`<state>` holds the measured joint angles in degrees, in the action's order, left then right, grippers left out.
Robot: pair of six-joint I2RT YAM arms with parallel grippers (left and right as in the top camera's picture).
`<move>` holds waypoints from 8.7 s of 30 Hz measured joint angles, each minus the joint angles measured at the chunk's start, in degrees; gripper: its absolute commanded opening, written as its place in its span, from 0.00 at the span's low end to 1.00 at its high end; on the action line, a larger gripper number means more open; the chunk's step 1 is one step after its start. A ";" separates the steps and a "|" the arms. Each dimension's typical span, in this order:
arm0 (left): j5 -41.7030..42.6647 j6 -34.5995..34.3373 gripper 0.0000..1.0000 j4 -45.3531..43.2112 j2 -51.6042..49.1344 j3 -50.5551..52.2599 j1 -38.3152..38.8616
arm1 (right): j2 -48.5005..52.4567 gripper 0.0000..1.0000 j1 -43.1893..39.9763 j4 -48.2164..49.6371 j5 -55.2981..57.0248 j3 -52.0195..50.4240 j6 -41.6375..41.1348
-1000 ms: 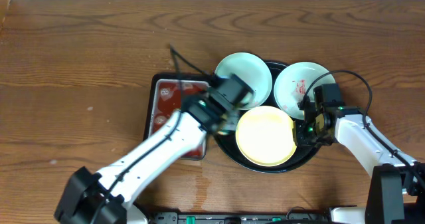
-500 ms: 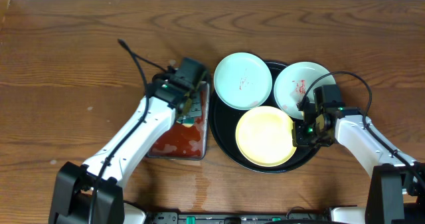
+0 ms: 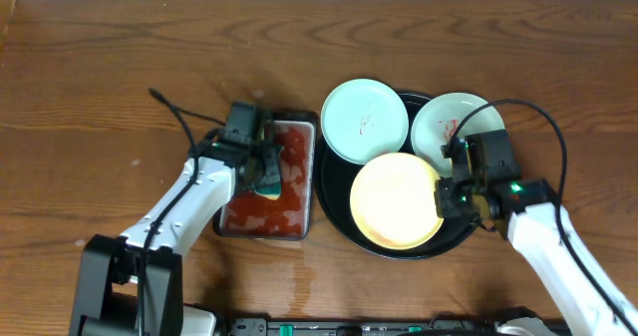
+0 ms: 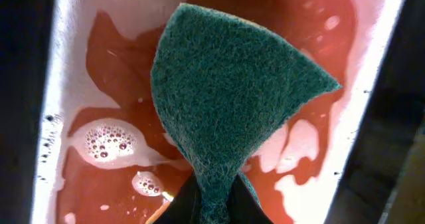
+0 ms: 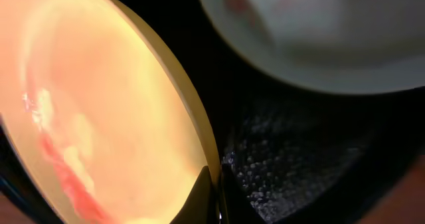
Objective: Clean dirty plates on tray and stack at the side
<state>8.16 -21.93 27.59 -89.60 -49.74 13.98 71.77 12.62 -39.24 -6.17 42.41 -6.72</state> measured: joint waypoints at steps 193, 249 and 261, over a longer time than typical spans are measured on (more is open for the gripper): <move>2.49 1.01 0.08 -3.61 0.02 4.46 -0.81 | 2.47 0.01 45.46 4.85 77.99 10.58 7.23; 2.49 1.01 0.08 -3.61 0.02 4.46 -0.81 | 2.47 0.01 45.46 4.85 77.99 10.58 7.26; 2.47 1.01 0.07 -3.61 0.02 4.46 -0.81 | 2.47 0.01 45.46 4.85 77.99 10.58 7.26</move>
<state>10.63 -20.93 23.99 -89.58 -45.28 13.17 74.24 58.08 -34.39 71.81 52.99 0.54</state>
